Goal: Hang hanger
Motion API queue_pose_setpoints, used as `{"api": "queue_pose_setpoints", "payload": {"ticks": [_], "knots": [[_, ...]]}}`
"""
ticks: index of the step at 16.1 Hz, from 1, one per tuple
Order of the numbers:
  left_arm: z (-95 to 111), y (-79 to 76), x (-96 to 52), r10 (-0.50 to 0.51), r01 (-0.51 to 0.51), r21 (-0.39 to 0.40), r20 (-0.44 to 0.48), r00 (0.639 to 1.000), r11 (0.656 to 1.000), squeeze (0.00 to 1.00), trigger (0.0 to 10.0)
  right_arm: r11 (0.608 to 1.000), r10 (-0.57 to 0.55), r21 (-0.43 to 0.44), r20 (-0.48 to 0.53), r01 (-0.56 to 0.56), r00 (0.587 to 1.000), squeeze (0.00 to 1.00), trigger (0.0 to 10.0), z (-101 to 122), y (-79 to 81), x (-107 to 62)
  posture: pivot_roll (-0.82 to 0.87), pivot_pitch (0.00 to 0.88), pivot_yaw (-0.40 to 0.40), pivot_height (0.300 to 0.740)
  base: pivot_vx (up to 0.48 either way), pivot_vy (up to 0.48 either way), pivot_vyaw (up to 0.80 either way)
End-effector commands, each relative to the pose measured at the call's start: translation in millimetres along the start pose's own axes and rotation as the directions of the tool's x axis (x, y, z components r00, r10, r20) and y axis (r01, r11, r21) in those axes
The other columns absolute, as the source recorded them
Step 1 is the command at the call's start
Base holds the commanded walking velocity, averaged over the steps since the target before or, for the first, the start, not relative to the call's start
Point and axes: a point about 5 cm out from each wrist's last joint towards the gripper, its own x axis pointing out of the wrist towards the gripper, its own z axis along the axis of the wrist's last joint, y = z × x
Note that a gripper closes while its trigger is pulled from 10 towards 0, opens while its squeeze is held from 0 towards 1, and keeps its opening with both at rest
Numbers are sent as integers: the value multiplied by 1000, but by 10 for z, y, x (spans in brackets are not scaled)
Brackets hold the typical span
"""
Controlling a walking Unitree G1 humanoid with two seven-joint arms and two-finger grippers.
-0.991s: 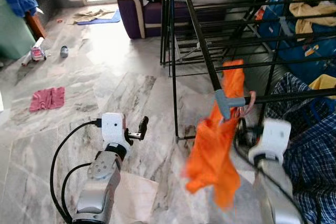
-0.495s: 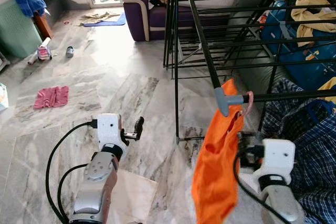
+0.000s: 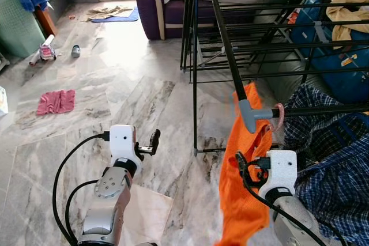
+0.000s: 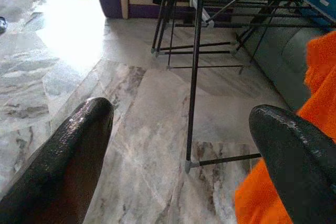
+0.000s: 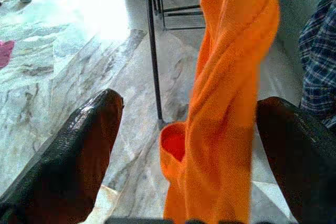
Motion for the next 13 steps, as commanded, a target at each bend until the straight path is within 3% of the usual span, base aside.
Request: {"api": "queue_pose_setpoints", "payload": {"ticks": [1,4,5,13], "knots": [[-57,33,-41,14,-14,1,-29,999,1000,0,10000,1000,-8,5,-95,8,995,0,10000,-114,-22,-13,-31,100,7,740,0,0,0],[-74,16,-43,1,-1,4,-39,999,1000,0,10000,998,-61,4,-129,62,990,0,10000,-166,-116,-8,-29,100,8,740,0,0,0],[-80,13,-39,-3,3,6,-43,999,1000,0,10000,997,-70,6,-134,71,989,0,0,-170,-138,6,-31,96,13,740,0,0,0],[-74,-4,-19,-4,5,20,-45,999,1000,0,10000,998,-55,-10,-116,54,992,0,0,-87,-187,159,-26,94,10,740,0,0,0]]}}
